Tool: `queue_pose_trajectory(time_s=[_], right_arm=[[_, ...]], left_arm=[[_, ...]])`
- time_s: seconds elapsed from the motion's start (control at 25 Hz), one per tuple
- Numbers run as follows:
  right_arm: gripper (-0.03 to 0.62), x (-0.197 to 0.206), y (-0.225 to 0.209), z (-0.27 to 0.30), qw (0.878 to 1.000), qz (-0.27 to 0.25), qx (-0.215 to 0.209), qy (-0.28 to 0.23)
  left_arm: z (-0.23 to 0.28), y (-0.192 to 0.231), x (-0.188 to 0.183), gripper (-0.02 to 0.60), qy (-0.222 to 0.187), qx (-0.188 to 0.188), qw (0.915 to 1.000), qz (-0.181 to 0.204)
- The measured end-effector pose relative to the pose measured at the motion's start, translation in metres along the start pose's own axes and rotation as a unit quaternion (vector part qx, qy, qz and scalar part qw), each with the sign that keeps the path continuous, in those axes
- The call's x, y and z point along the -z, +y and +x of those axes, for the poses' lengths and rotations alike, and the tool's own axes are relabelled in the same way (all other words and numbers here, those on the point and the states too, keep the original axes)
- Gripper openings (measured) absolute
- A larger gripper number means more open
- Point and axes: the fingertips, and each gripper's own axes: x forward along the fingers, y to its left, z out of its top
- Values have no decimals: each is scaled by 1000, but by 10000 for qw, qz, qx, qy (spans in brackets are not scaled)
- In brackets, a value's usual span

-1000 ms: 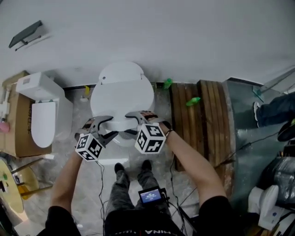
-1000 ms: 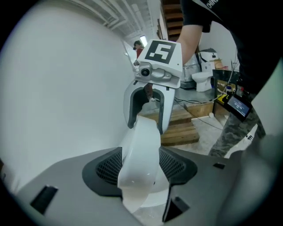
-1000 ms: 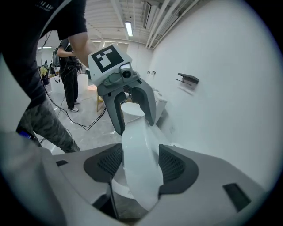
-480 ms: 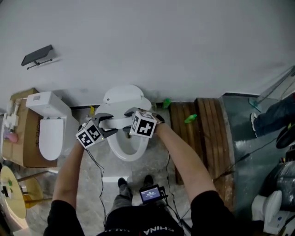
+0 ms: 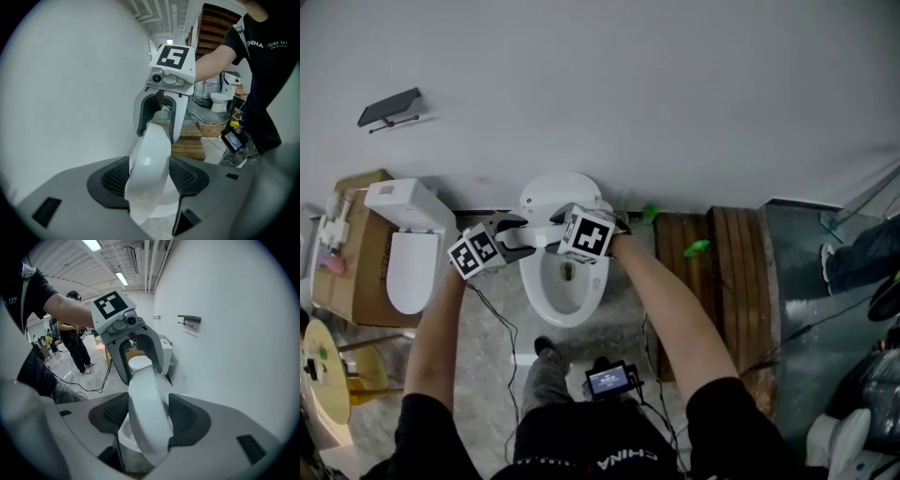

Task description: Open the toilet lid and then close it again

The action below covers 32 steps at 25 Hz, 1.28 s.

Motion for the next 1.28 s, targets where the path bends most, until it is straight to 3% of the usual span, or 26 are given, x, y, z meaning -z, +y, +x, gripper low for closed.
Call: queue_pose_trajectory(time_s=[0.2,0.52,0.84,1.08,1.28], right_arm=[[270,-14,-33,-5,9999,85,-44,-60],[272,-44,-103,-16,9974,667,-284,21],[275,-65,-172,-26,9933,1130,181,-172],[279,-73,-205,-28,9915,1214,217,-411],[279,-80,-237,-30,9910,1201,158,-577]], left_arm=[[-8,29,-11,265,-390,194,9990,-21],[-18,101,-36,258,-980,663,9929,-142],[-18,170,-57,256,-1311,943,9854,-538],[-13,203,-65,256,-1453,1033,9810,-764],[-9,236,-71,256,-1572,864,9786,-1009]])
